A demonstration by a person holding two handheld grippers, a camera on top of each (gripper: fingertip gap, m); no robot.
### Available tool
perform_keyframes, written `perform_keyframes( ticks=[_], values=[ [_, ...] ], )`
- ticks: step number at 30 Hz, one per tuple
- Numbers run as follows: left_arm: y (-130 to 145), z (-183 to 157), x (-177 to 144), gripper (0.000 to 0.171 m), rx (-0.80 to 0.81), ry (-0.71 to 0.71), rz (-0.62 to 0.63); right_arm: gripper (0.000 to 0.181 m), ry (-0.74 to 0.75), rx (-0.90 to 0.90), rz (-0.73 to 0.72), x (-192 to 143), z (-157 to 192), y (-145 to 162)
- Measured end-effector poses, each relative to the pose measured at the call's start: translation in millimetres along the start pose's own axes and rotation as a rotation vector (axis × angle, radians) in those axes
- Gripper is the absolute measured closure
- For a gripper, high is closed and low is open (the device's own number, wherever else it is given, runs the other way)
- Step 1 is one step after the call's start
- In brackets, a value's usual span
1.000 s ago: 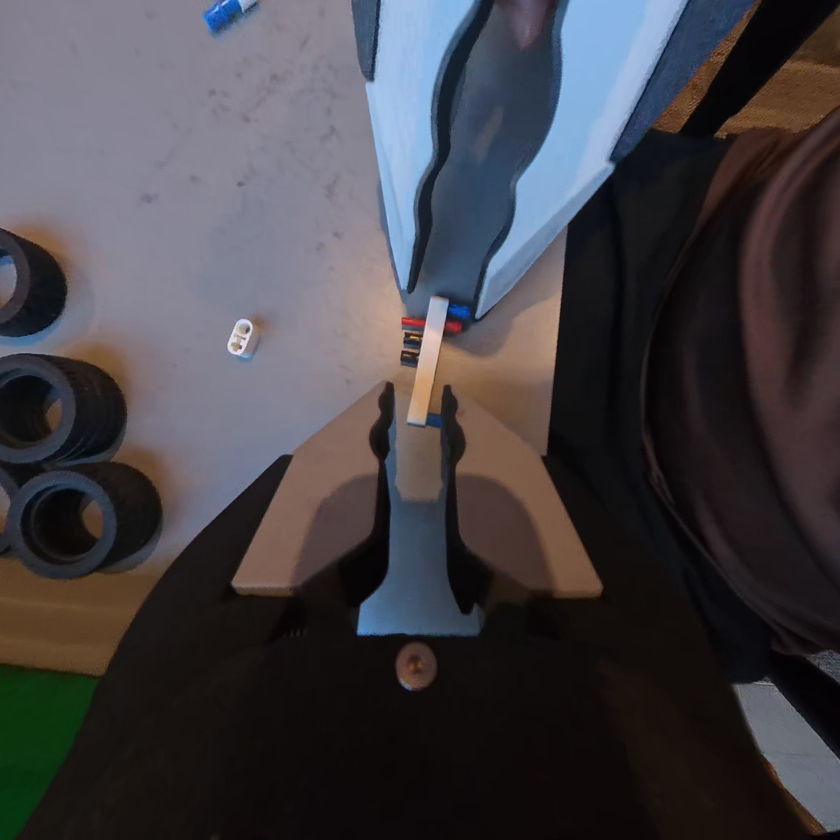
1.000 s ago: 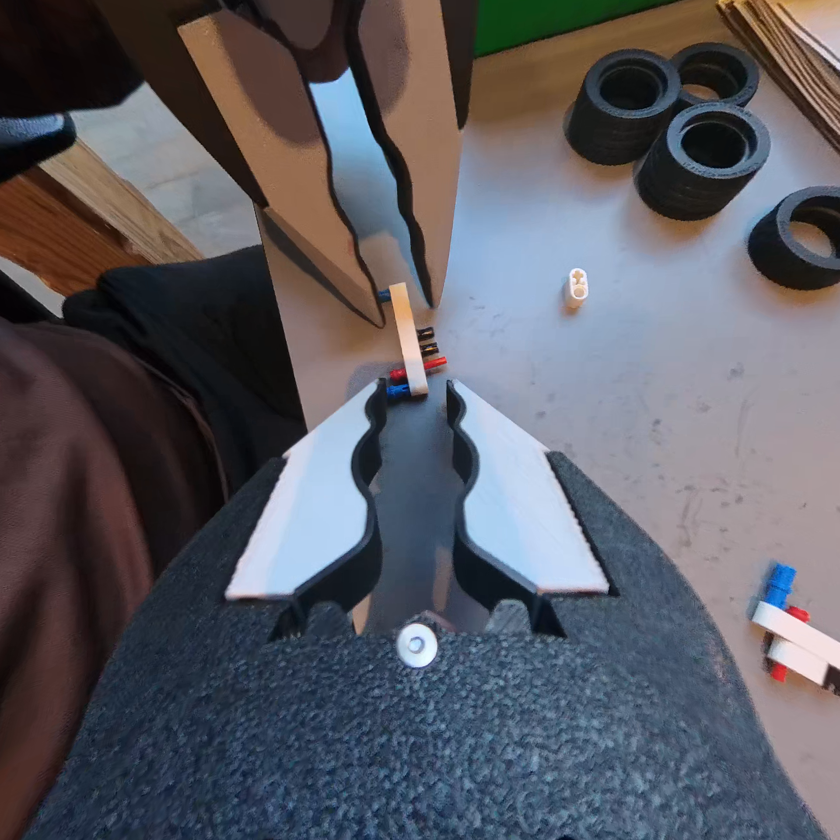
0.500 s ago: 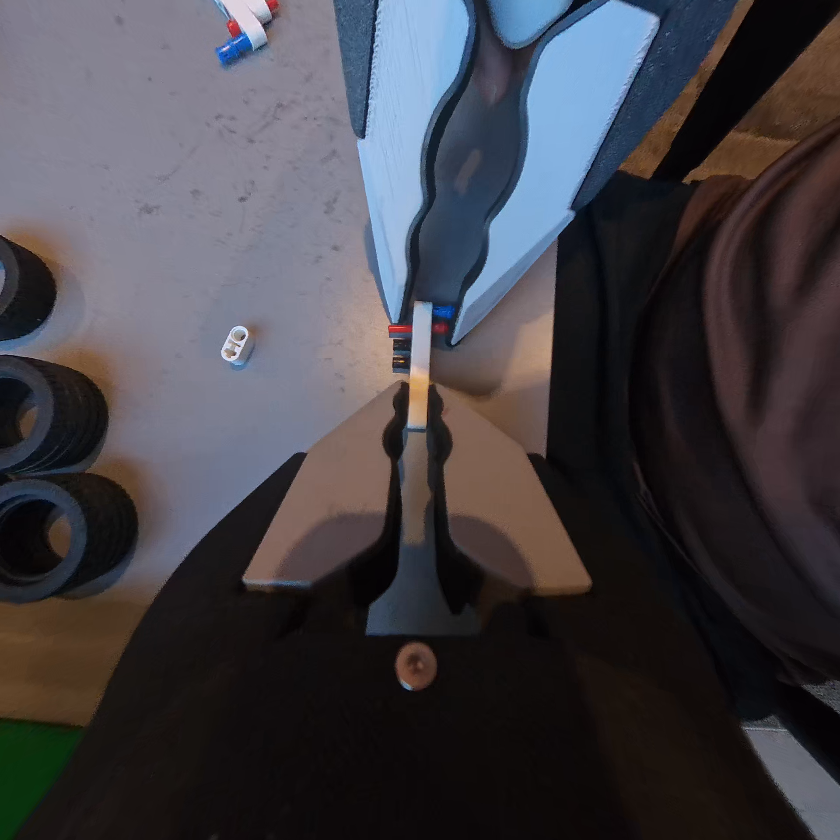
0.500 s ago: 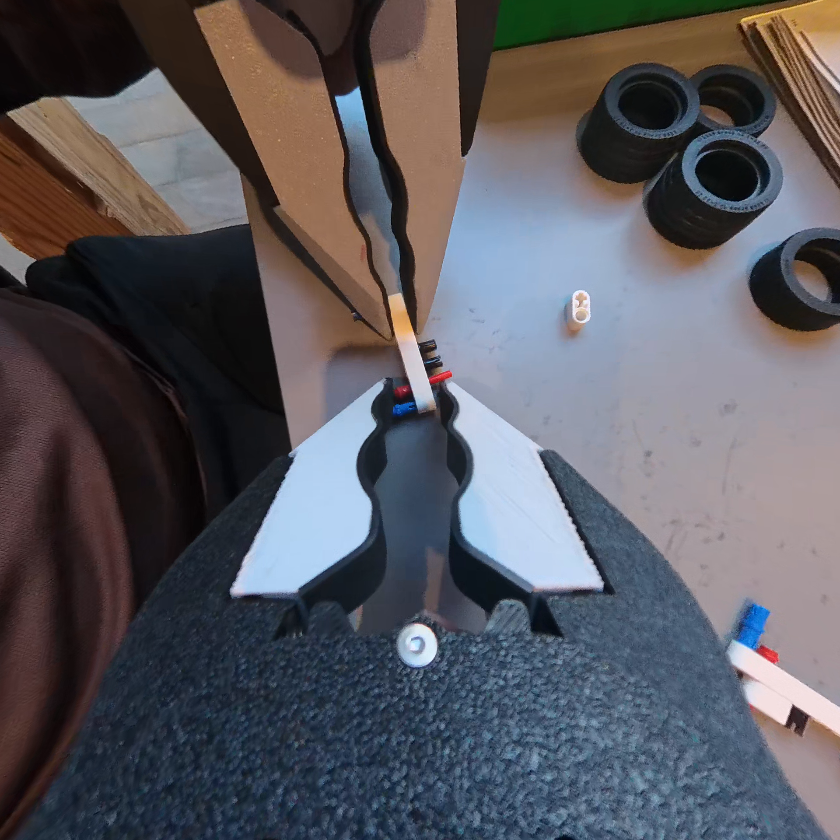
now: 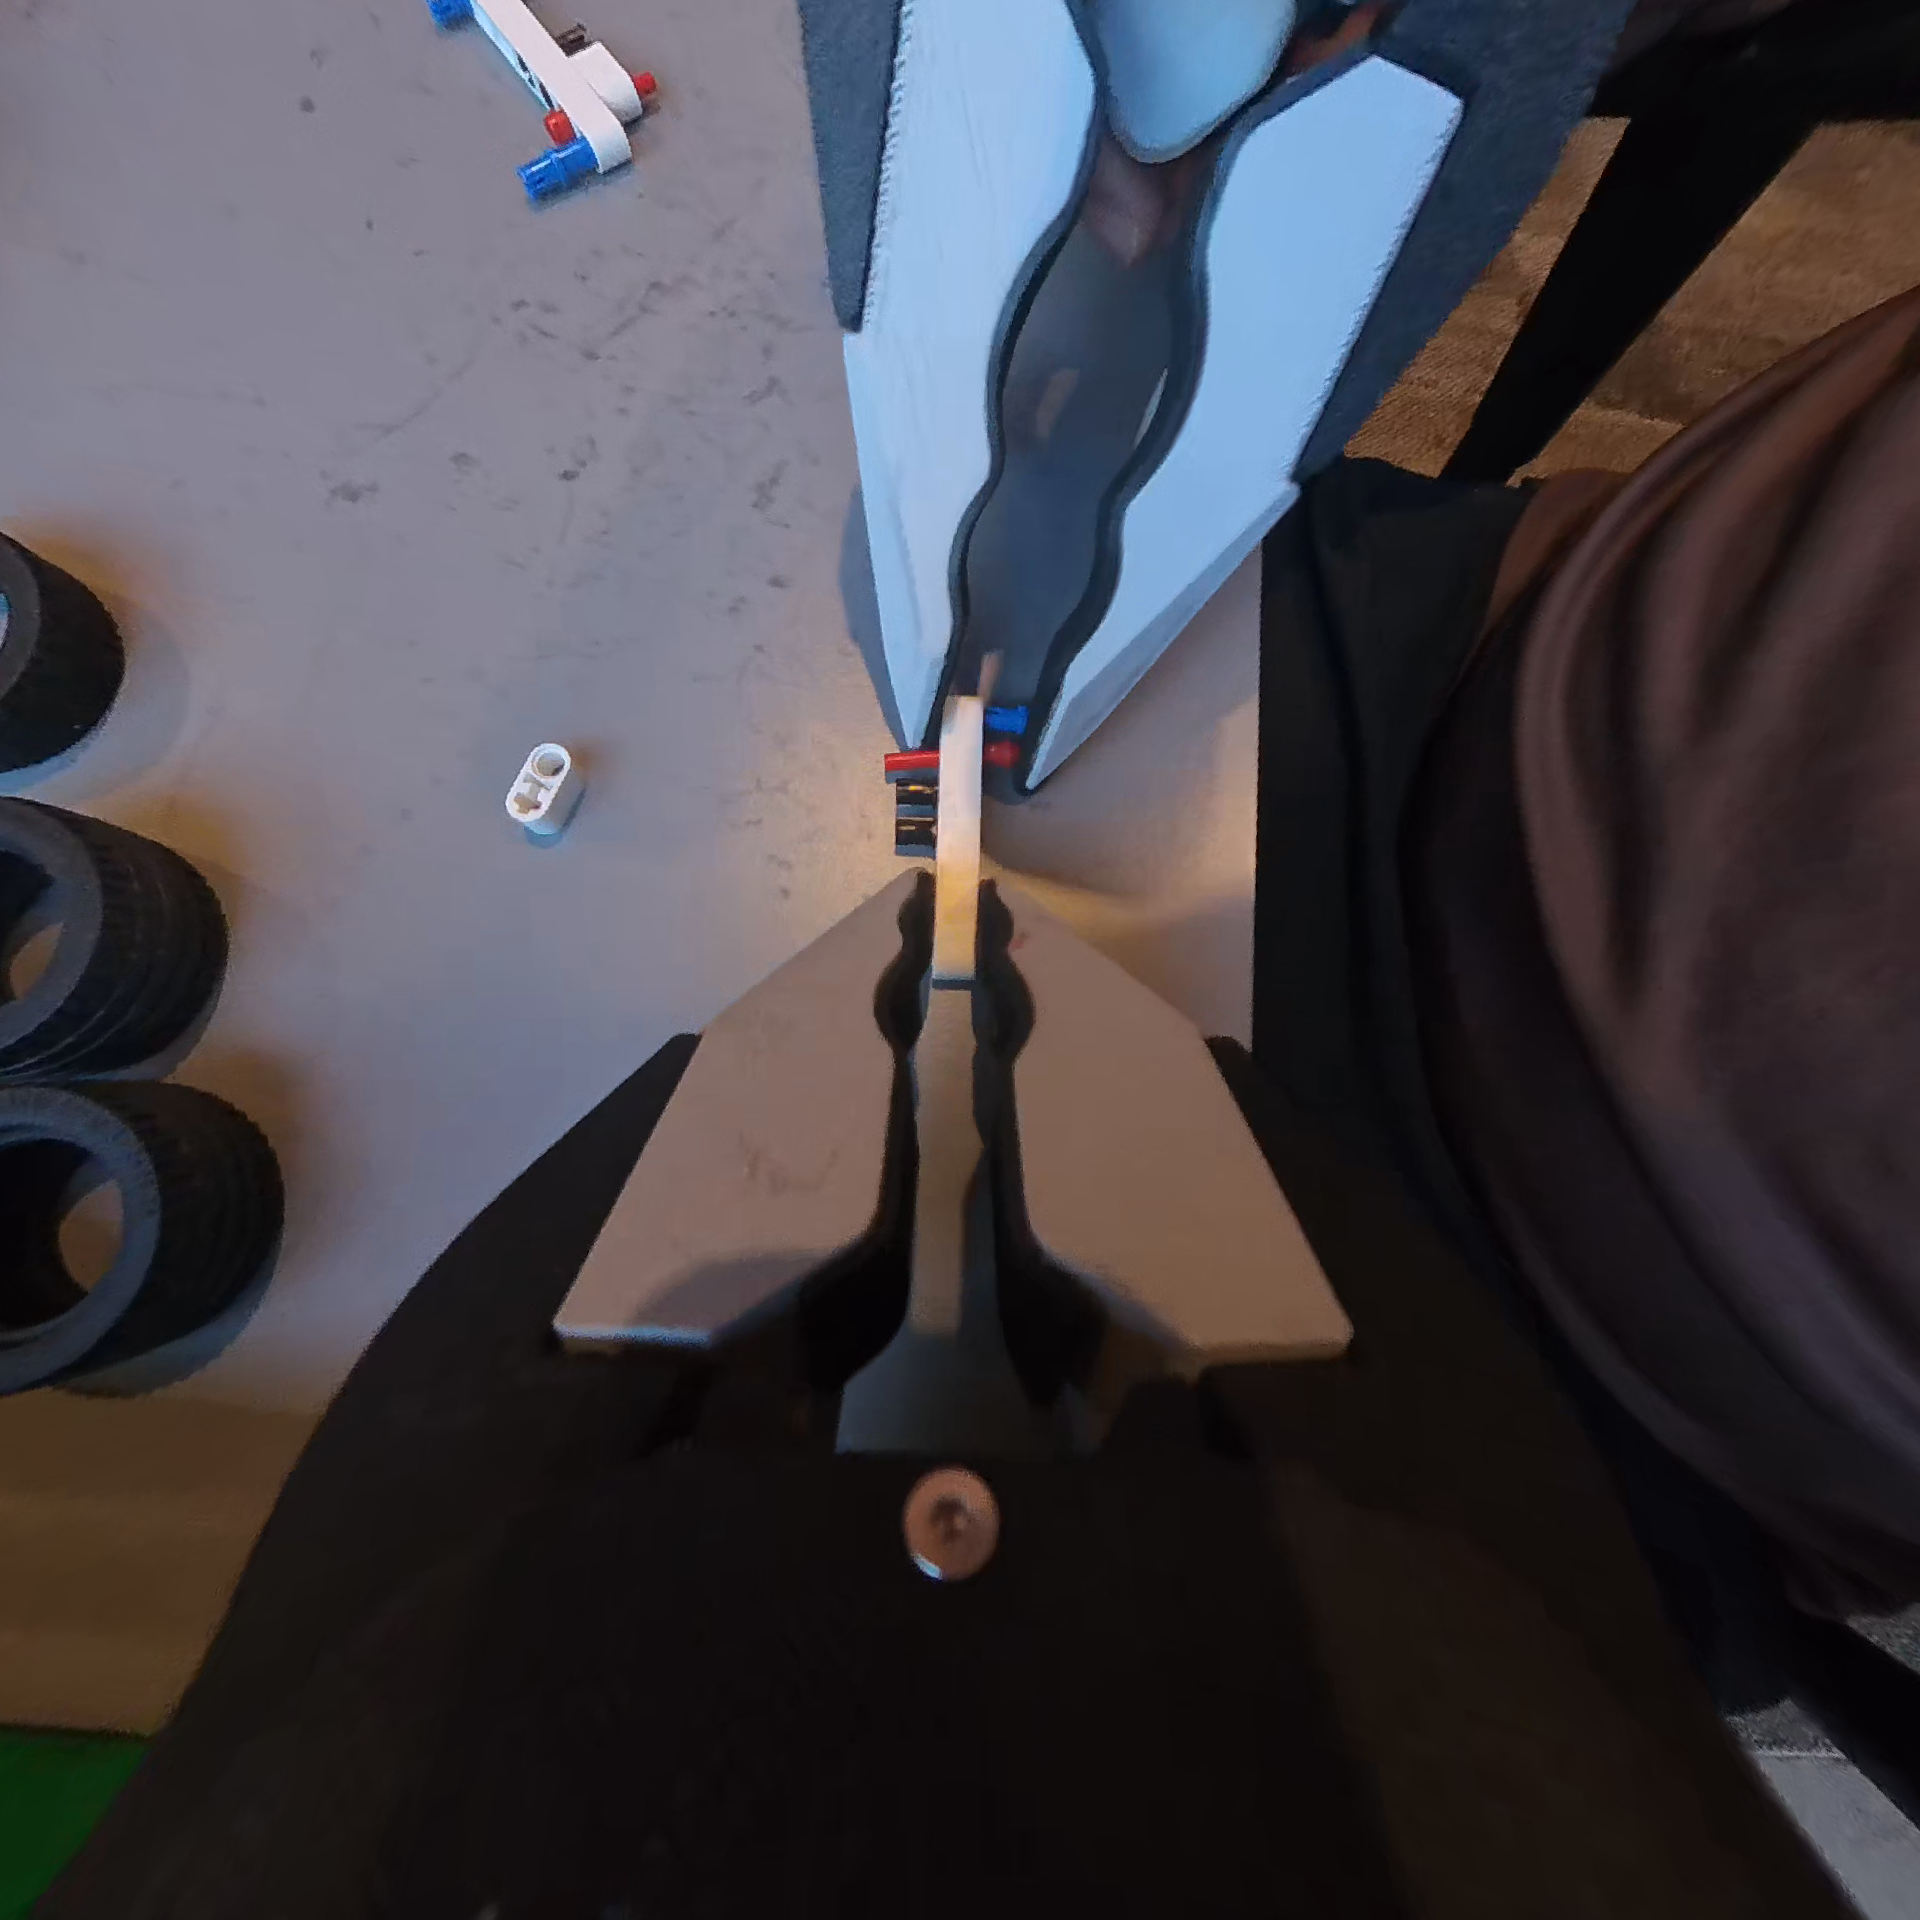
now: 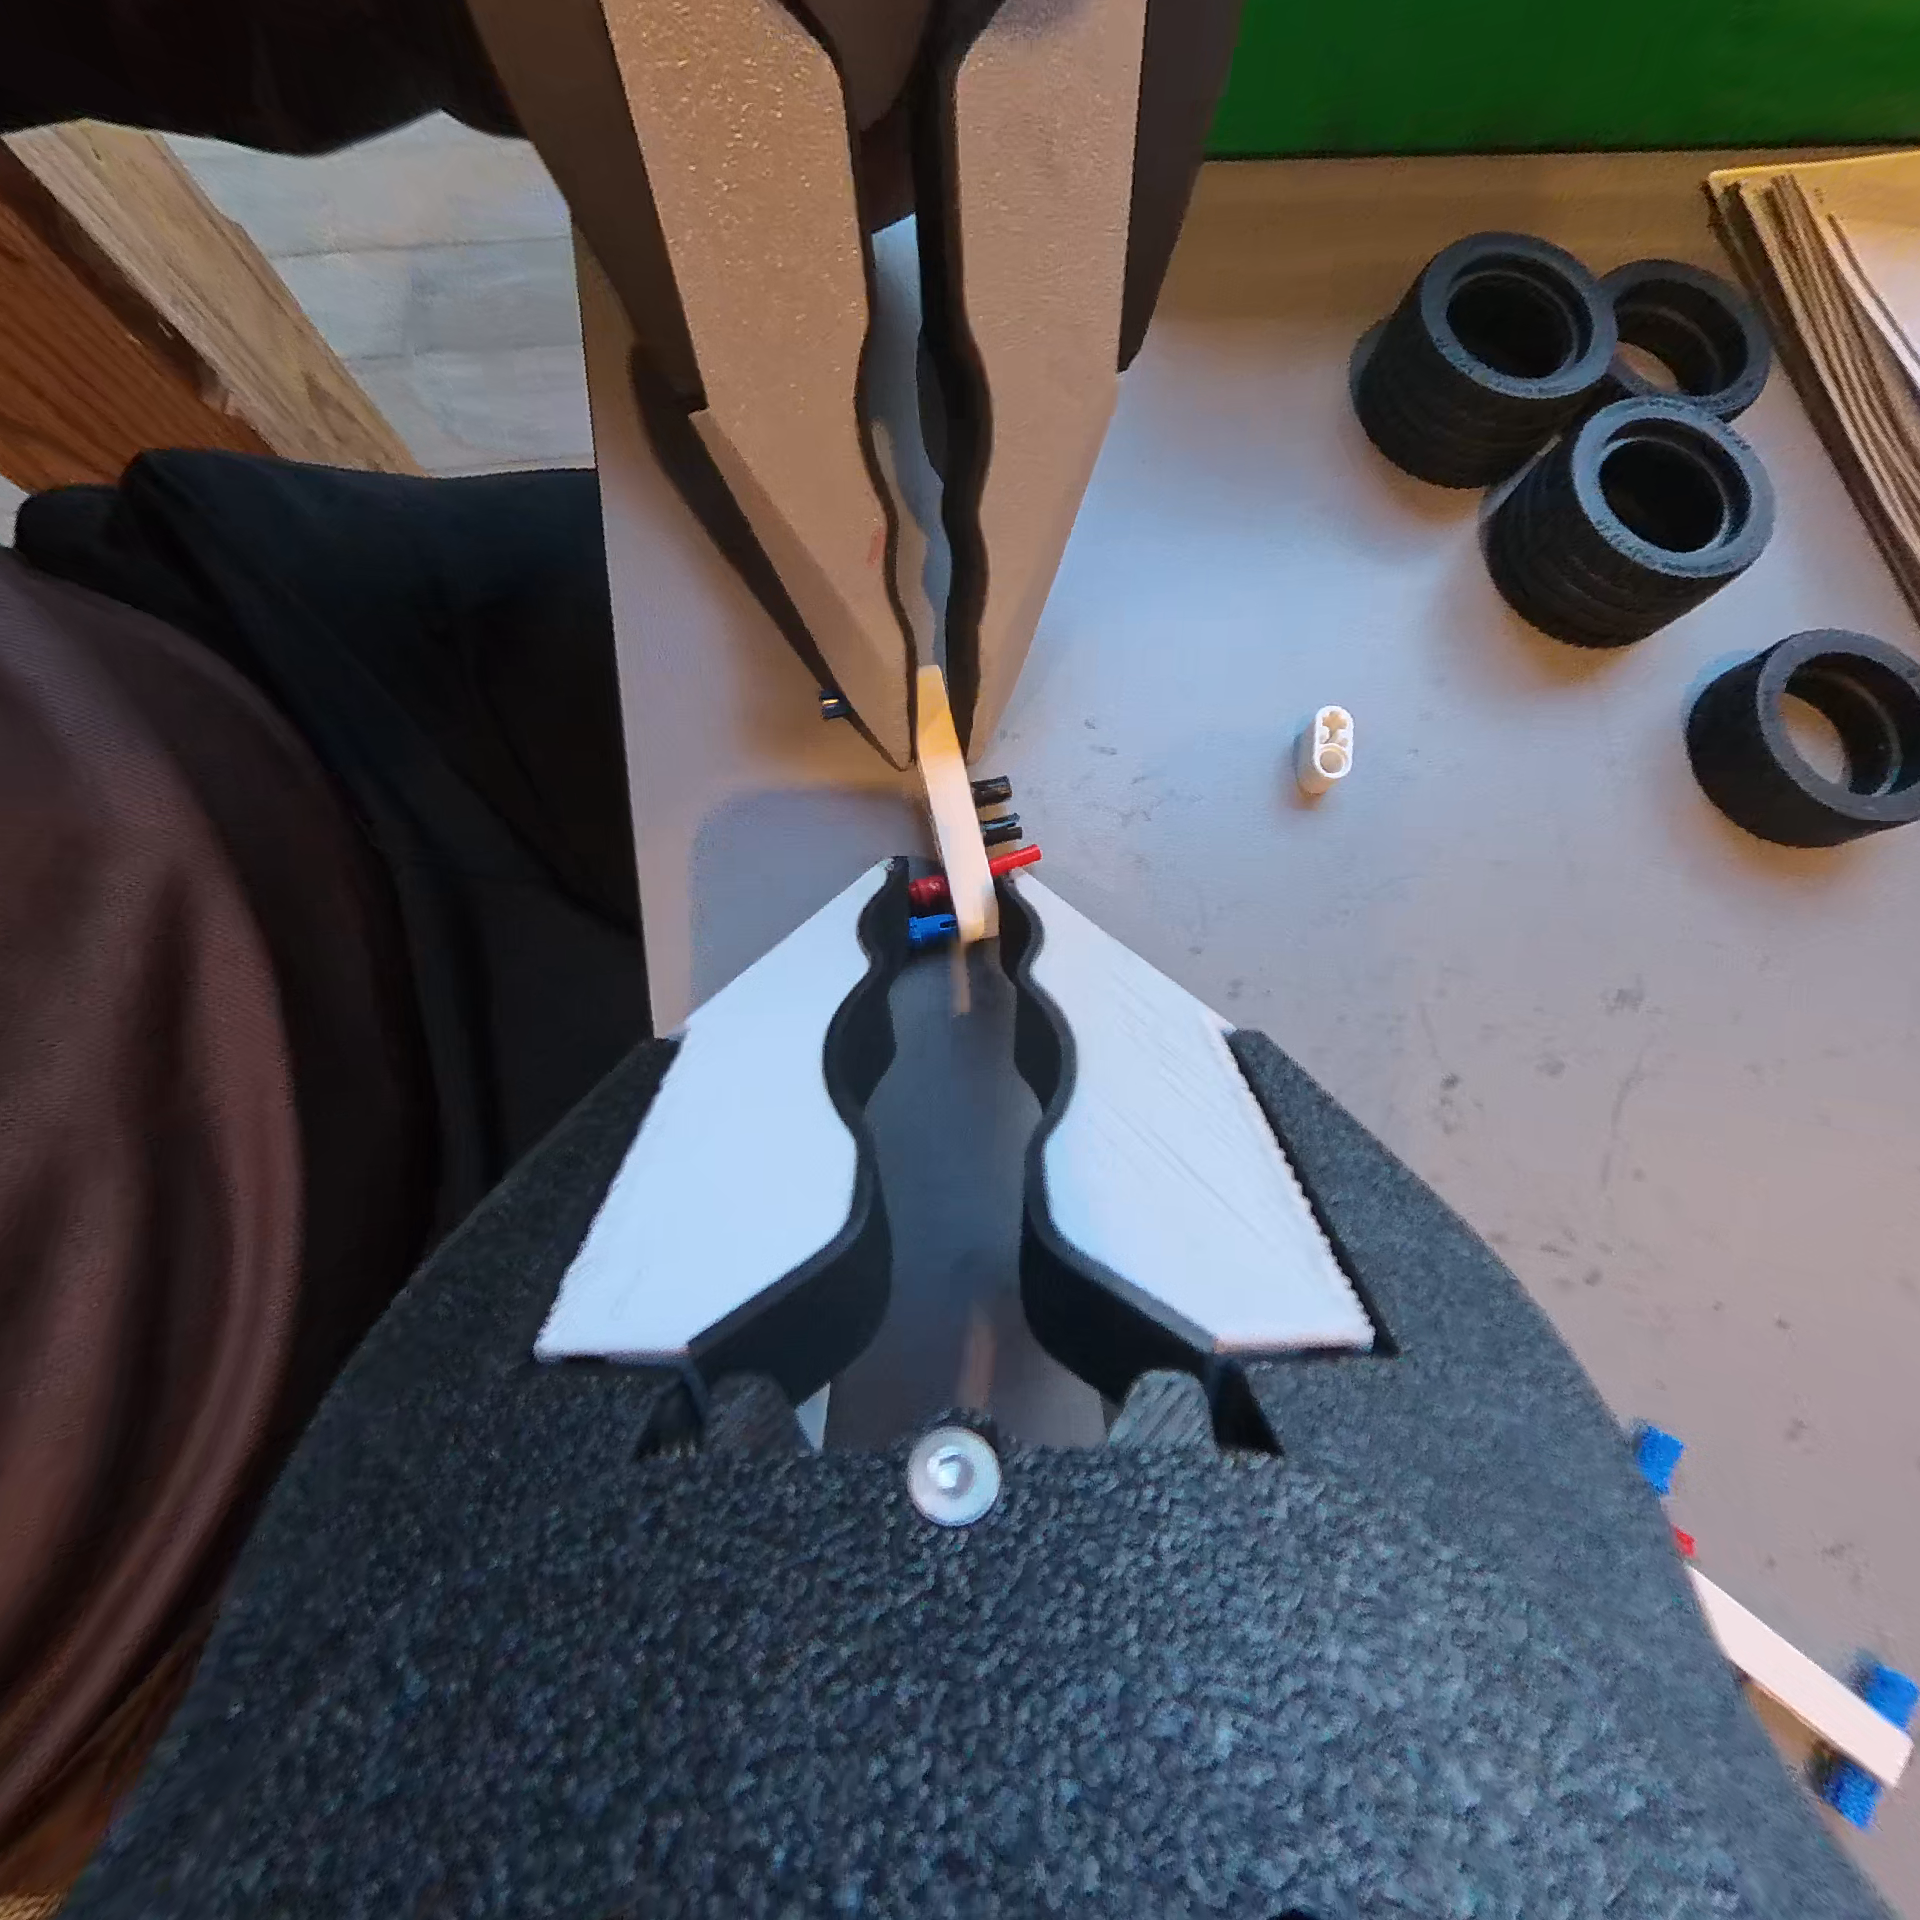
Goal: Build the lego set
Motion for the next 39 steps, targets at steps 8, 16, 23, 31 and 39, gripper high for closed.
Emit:
perform_keyframes(
  ticks=[8, 16, 23, 31, 39],
  values=[
    [-1.5, -1.2, 0.8, 0.166, 0.007, -0.04, 0.02, 0.167, 0.05, 0.065, 0.003, -0.1, -3.8, -0.1],
    [-0.6, -0.6, 0.9, 0.166, -0.013, -0.016, -0.01, 0.167, 0.044, 0.049, -0.004, -3.7, -2.7, 2.6],
    [-0.8, -0.6, 1.0, 0.166, -0.018, -0.014, -0.017, 0.168, 0.05, 0.058, -0.003, -3.0, -5.1, 2.1],
    [-1.1, 0.2, 1.3, 0.166, -0.016, -0.035, -0.014, 0.169, 0.077, 0.062, 0.001, -2.8, -5.8, 1.9],
    [-1.3, 4.5, 1.1, 0.166, -0.035, -0.045, -0.017, 0.169, 0.069, 0.081, -0.007, -2.5, -9.0, 1.3]
  ],
)
Point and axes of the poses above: each gripper's, where its closed fingertips meet, x out along the fingers, y out of its underside, z = x × y across the jaws, the point moved 4 cm from there along -x, back along the fingers, and after that the axes turned 7 degrees about z, right-handed, at the moved point
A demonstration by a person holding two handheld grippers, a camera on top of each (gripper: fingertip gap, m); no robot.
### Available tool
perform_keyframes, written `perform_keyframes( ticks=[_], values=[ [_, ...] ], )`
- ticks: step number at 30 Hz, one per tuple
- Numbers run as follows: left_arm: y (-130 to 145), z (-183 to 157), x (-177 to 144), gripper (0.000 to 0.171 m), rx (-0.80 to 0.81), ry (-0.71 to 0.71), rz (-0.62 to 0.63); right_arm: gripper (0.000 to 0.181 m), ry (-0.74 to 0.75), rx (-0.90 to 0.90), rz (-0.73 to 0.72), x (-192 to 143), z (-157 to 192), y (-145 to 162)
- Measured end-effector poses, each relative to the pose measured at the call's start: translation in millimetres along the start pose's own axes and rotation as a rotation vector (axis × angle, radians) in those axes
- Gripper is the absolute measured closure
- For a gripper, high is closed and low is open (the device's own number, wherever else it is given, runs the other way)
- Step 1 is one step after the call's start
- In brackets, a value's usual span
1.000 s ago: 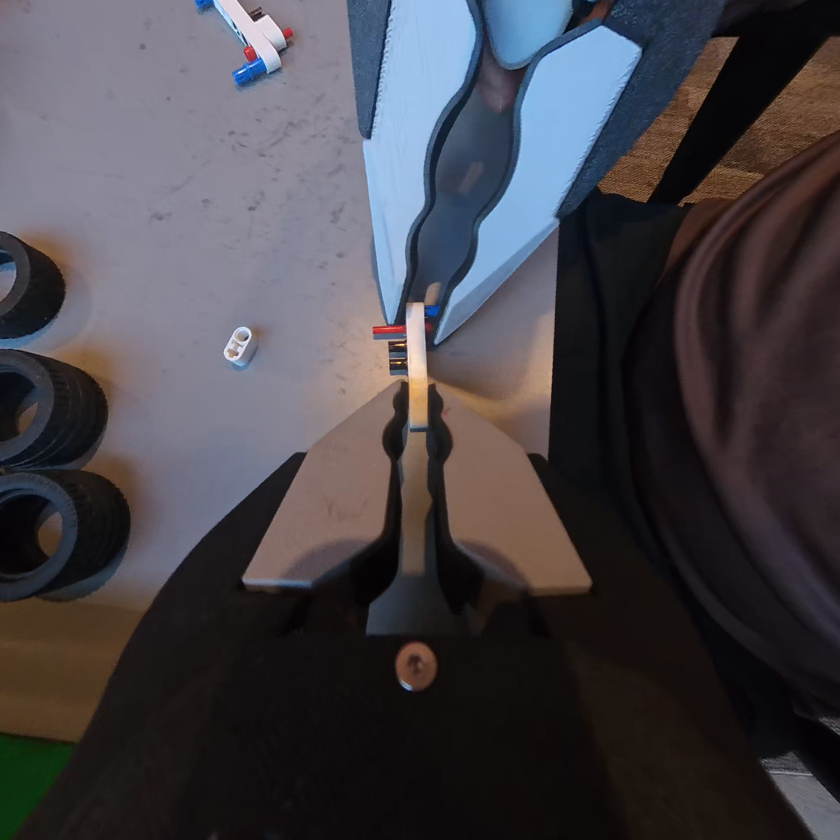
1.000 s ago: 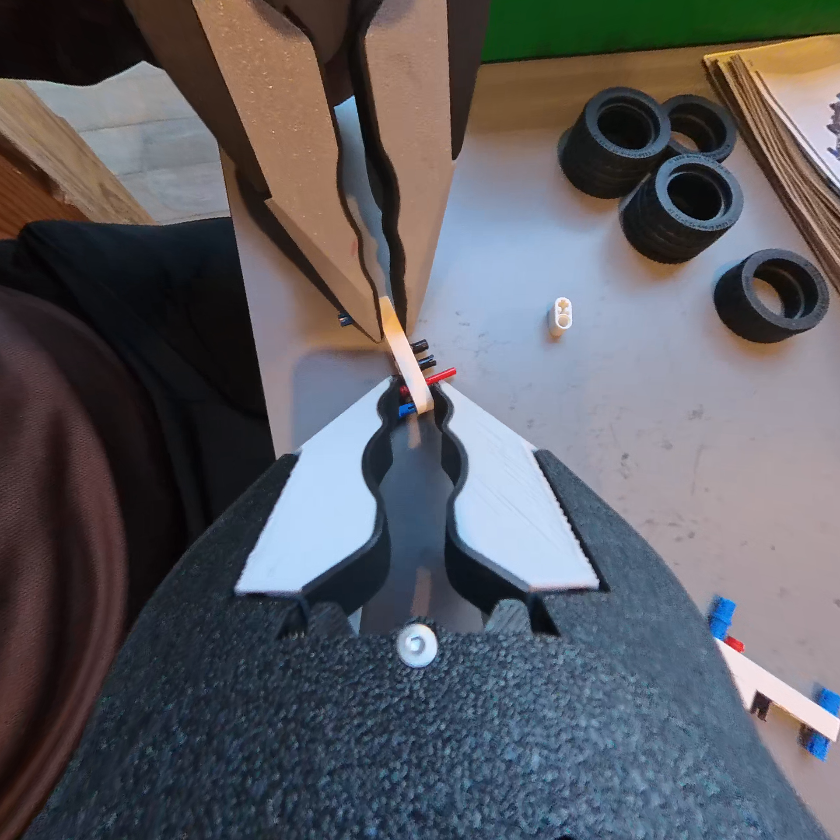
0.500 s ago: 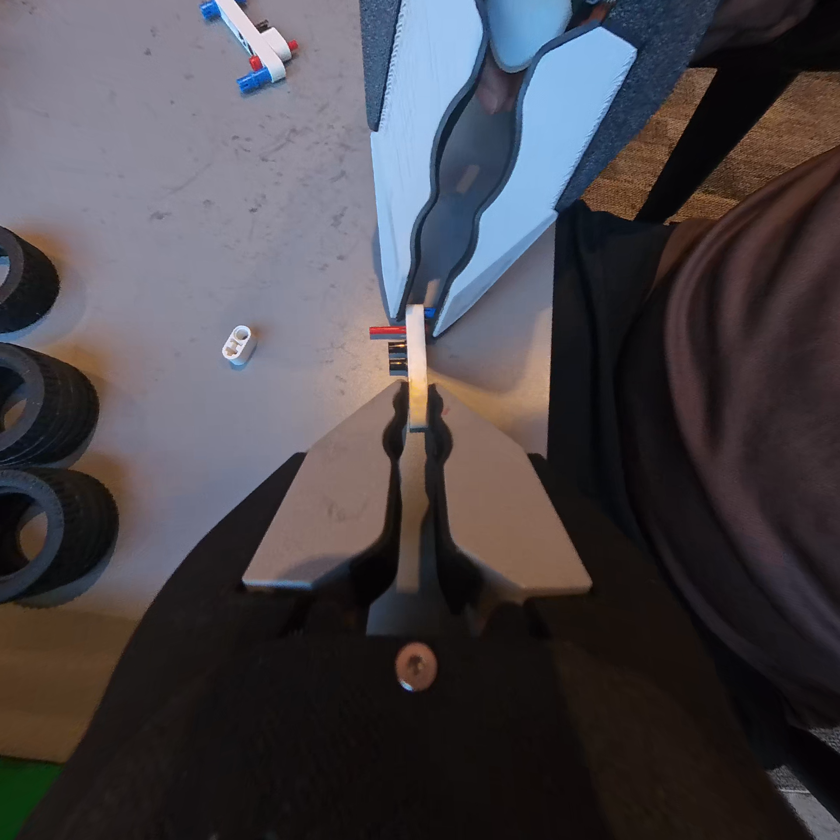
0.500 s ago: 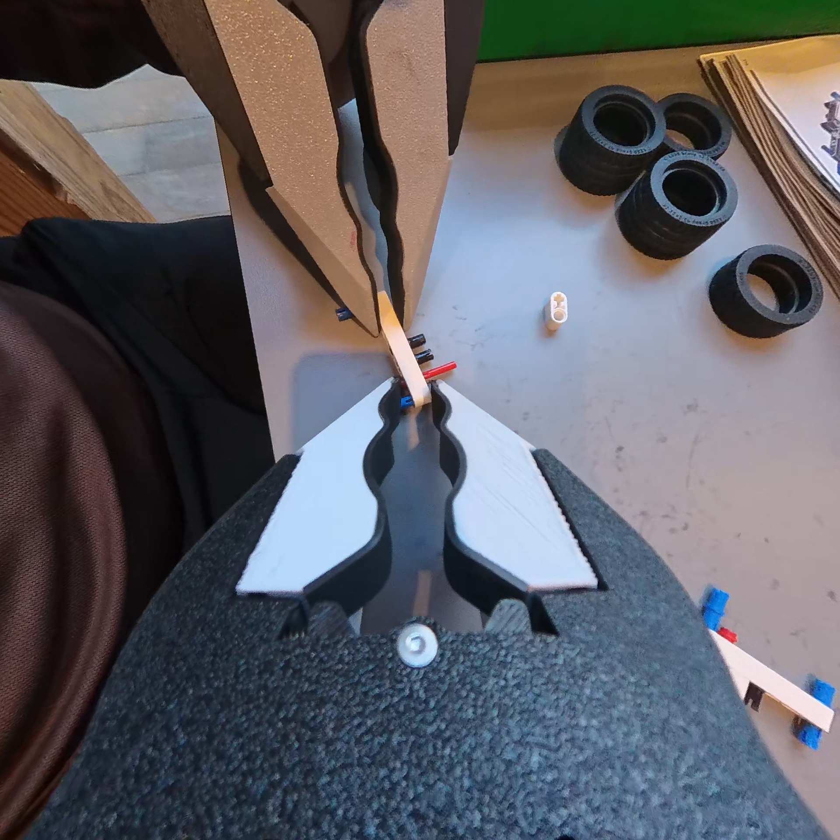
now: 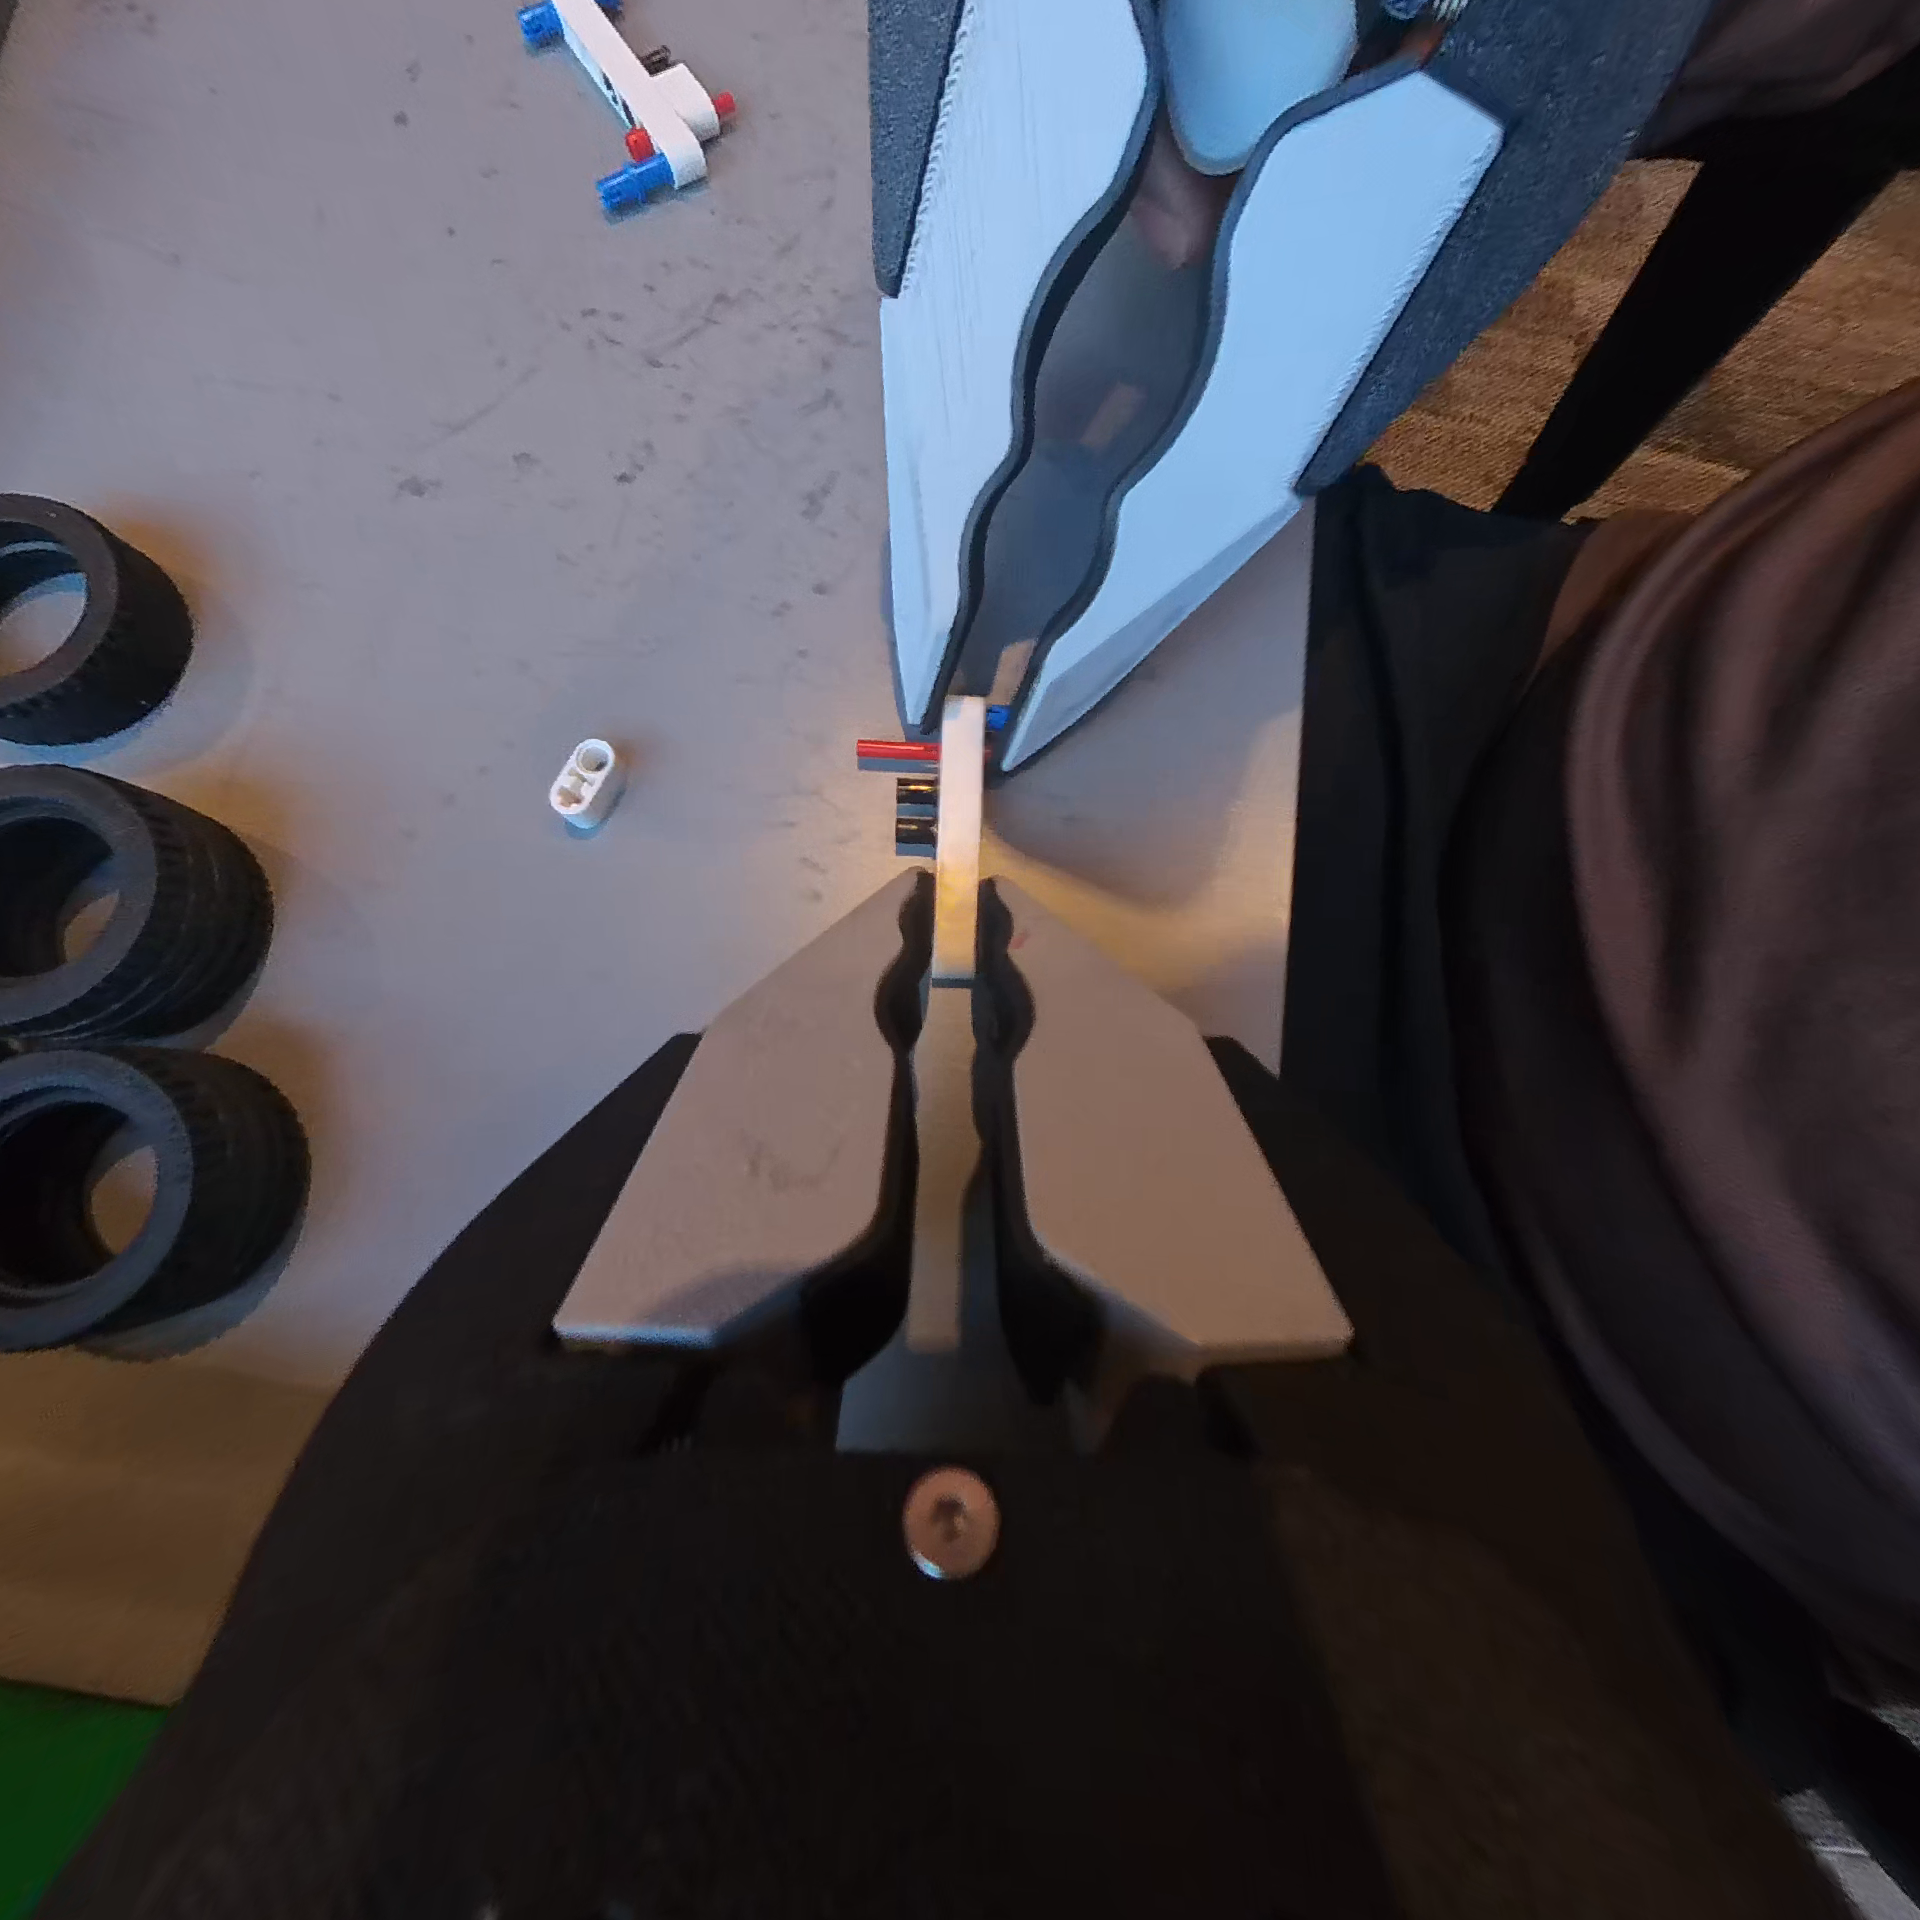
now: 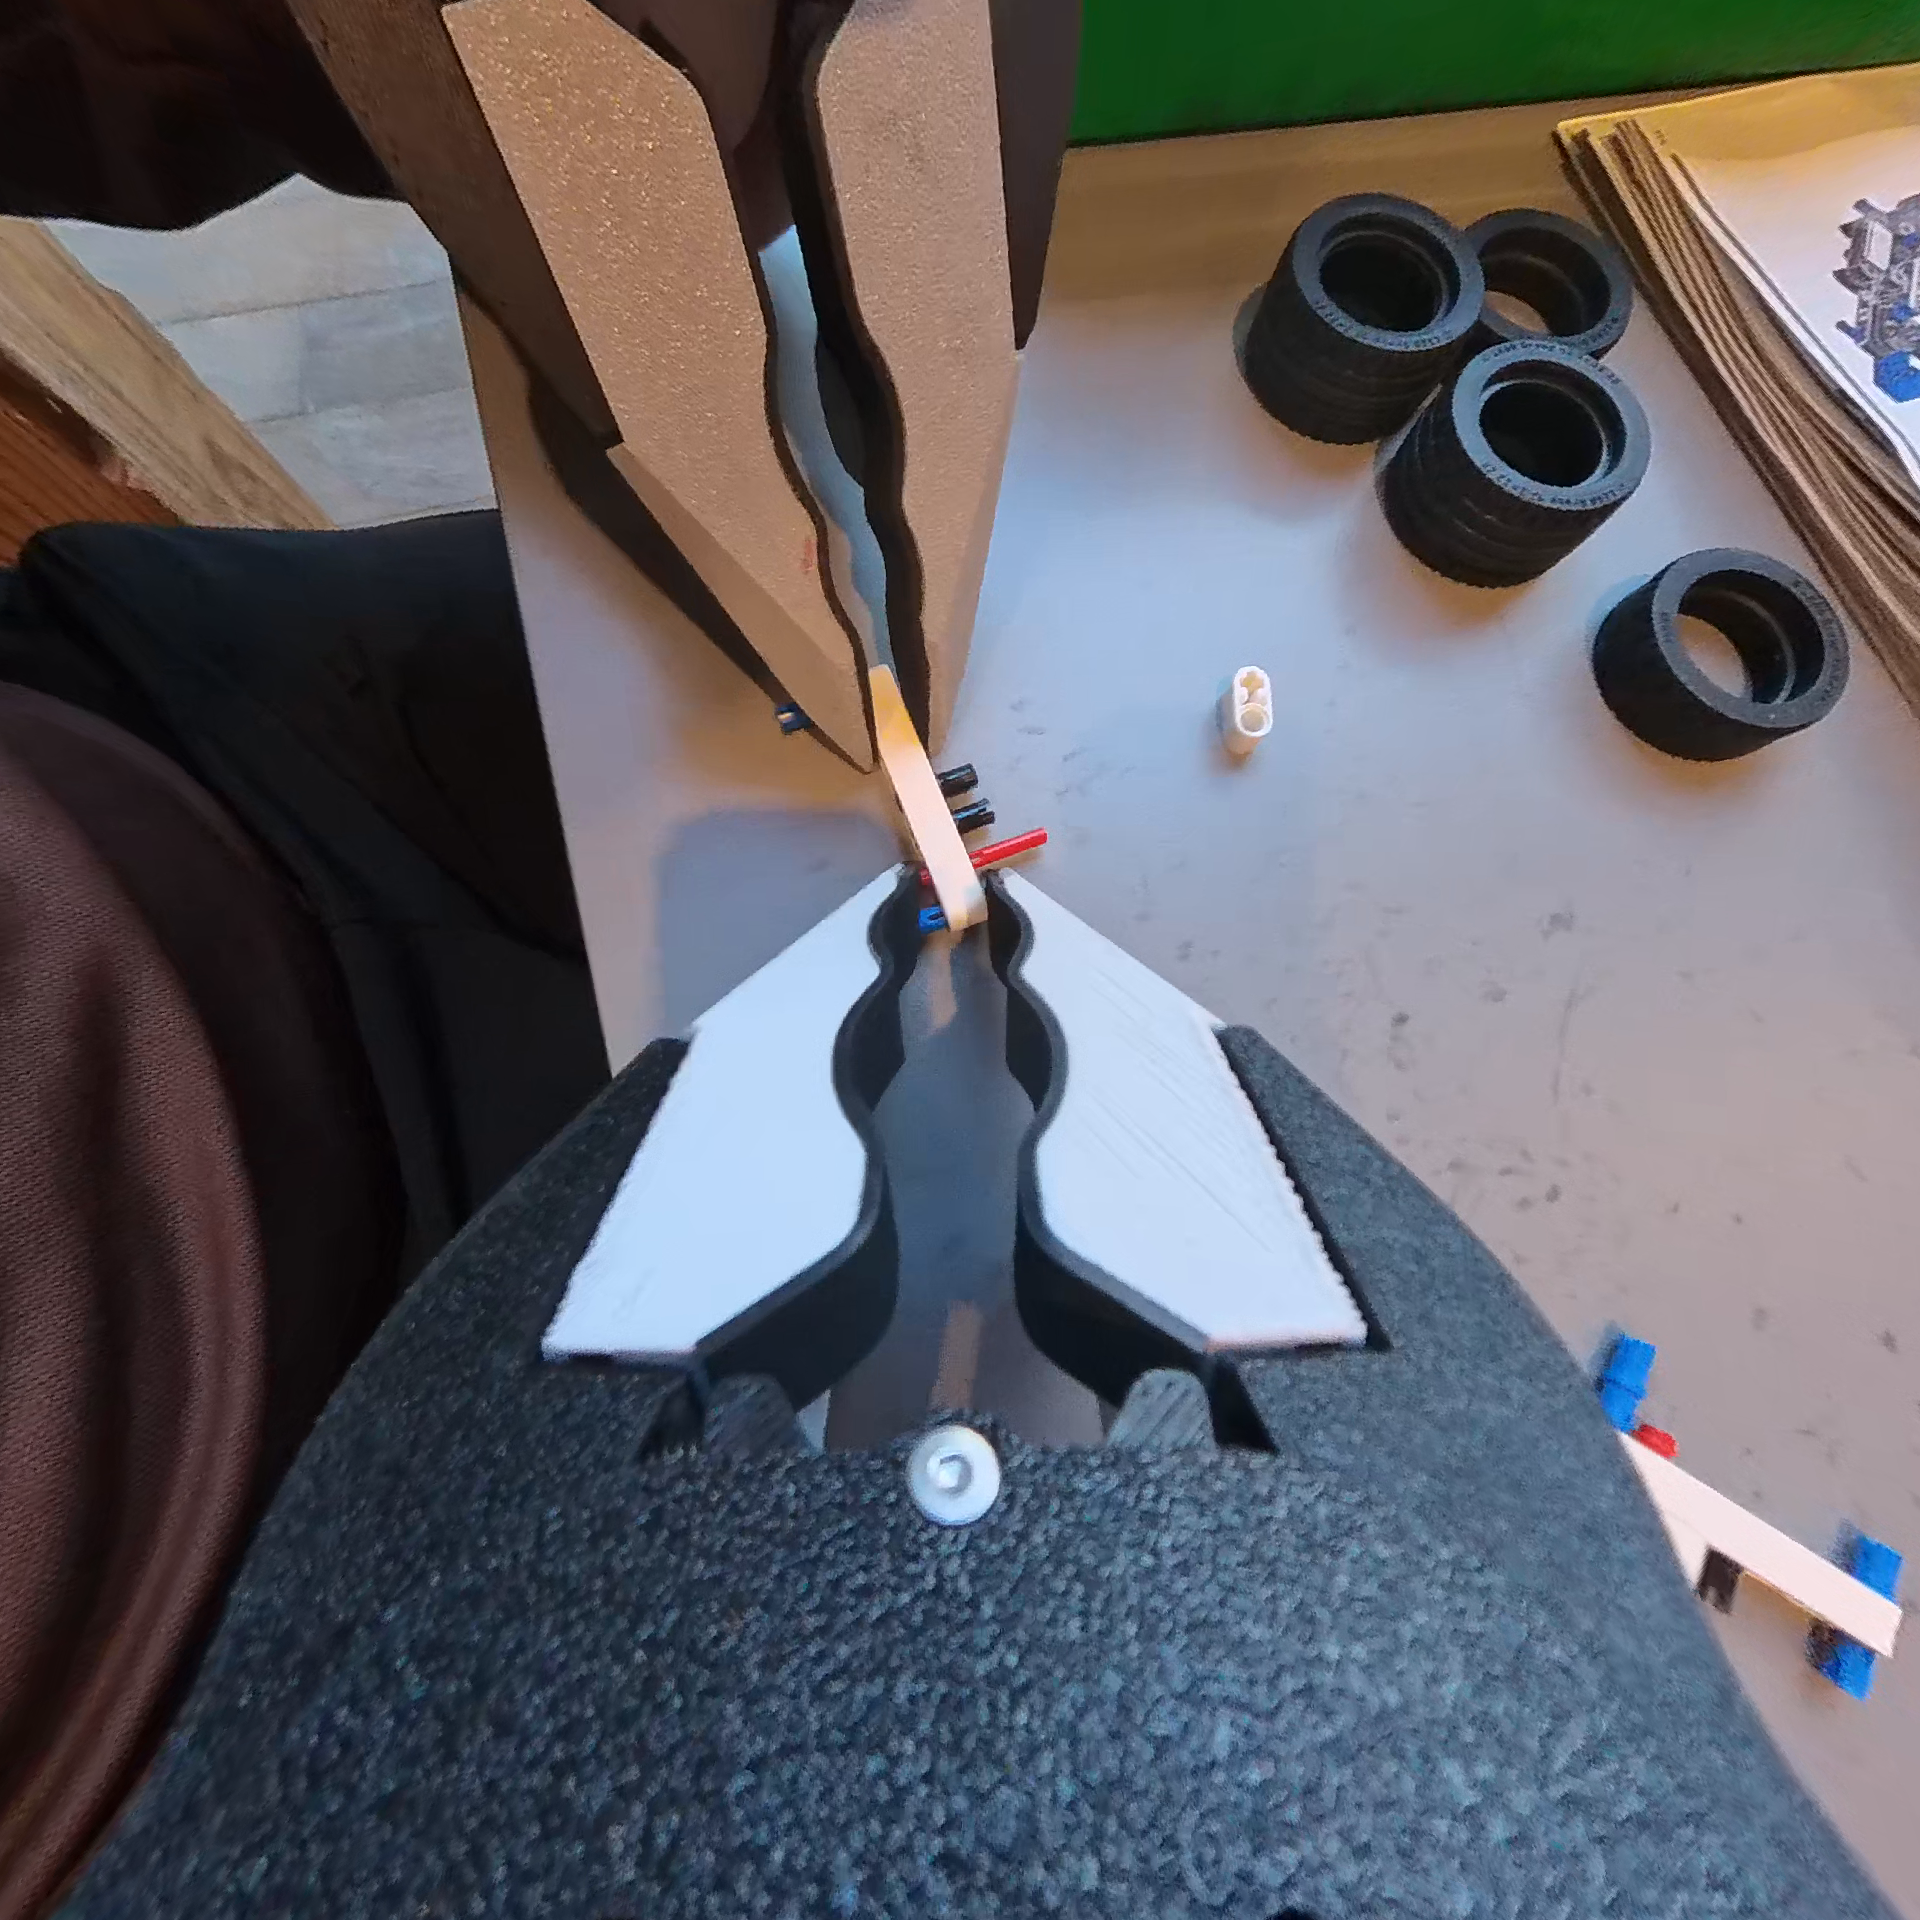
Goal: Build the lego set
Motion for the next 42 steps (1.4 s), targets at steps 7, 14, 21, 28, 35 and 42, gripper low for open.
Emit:
perform_keyframes(
  ticks=[7, 14, 21, 28, 35, 42],
  values=[
    [0, 2, 0, 0.166, -0.004, -0.007, -0.007, 0.162, -0.018, -0.012, -0.077, -13, -5, 2],
    [0, 2, 1, 0.166, -0.002, 0.002, -0.02, 0.162, -0.028, -0.029, -0.049, -9, -5, 2],
    [-1, 2, 0, 0.166, 0.023, -0.017, 0.005, 0.164, -0.112, 0.017, -0.031, -7, -5, 4],
    [-1, 18, -4, 0.144, -0.015, -0.146, 0.051, 0.165, -0.162, 0.035, -0.026, -7, 3, 5],
    [4, 29, -10, 0.149, -0.101, -0.262, 0.095, 0.161, -0.125, 0.054, -0.028, -3, 7, -1],
    [13, 21, -28, 0.145, -0.151, -0.303, 0.06, 0.154, -0.065, 0.088, -0.119, -18, 1, -2]
  ],
)
Point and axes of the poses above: each gripper's, where its closed fingertips meet, x out along the fingers, y out of its underside, z = x × y across the jaws, the point moved 4 cm from there along -x, back along the fingers, and after that the axes turned 7 degrees about z, right-handed, at the moved point
